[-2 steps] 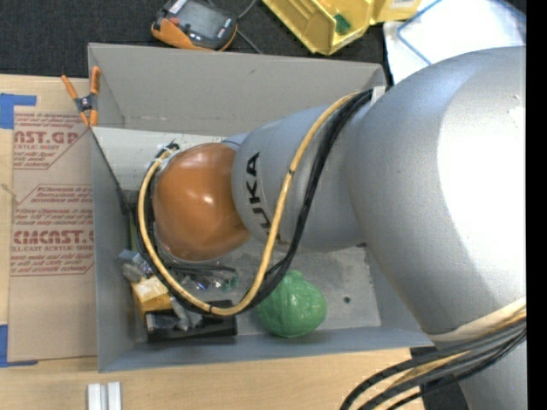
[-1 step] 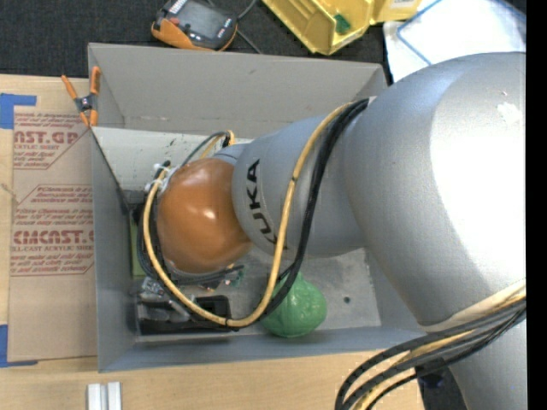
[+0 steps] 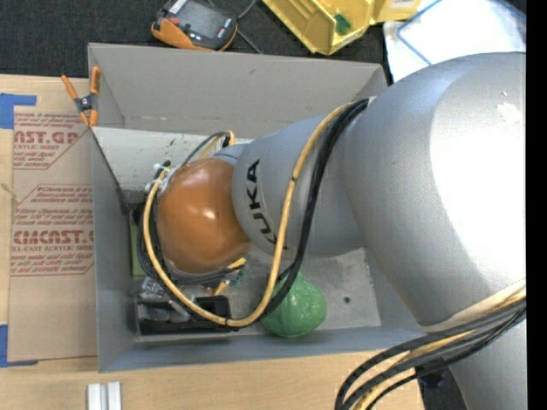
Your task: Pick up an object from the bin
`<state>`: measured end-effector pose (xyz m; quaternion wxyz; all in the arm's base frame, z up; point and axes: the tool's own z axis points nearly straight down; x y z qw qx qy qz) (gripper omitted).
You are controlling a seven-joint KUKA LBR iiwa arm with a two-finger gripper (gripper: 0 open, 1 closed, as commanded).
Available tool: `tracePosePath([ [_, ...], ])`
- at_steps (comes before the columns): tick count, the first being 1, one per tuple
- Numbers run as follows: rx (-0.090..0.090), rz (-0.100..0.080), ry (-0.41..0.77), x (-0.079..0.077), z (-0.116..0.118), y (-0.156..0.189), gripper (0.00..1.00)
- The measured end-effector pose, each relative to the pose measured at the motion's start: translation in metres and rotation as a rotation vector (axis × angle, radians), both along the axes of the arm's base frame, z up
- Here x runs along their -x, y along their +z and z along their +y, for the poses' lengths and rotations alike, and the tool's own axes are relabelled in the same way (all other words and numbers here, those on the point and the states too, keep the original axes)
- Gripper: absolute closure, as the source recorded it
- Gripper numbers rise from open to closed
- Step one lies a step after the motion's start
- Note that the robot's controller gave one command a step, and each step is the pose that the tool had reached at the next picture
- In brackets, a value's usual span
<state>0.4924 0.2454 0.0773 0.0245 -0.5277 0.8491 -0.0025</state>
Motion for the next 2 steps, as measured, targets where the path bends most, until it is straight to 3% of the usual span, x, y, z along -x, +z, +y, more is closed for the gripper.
tracePosePath([
  [2,0.001,0.01,-0.002,0.004,0.0,0.029,1.0],
])
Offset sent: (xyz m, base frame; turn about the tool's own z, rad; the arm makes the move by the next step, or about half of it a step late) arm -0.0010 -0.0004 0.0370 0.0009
